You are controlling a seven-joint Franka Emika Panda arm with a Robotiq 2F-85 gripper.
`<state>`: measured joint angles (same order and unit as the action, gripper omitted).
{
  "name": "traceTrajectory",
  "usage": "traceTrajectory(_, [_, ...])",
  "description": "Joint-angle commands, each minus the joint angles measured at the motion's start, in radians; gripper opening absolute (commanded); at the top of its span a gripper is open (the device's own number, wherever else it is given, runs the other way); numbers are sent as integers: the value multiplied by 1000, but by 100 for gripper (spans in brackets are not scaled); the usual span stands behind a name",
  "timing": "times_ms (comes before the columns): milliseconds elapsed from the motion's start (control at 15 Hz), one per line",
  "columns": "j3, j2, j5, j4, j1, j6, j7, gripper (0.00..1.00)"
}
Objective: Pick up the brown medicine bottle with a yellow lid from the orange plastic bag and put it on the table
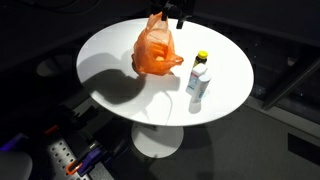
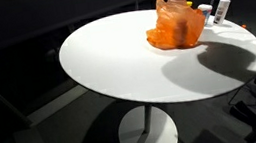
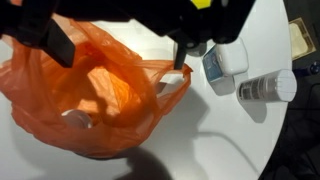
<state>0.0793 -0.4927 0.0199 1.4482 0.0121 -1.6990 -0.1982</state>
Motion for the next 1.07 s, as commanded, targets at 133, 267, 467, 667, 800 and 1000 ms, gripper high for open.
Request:
traceTrajectory(133, [-38,180,-37,227,-25,-80,73,100])
traceTrajectory(267, [-53,237,-25,299,-28,-115,105,100])
traceTrajectory(467, [-71,303,-16,377,-28,-148,142,100])
traceTrajectory(667, [-81,339,-17,426,-29,-165,153,100])
traceTrajectory(800, [-84,340,-12,440,-28,-148,149,100])
traceTrajectory(1000, [-84,315,-19,414,-30,-134,129,100])
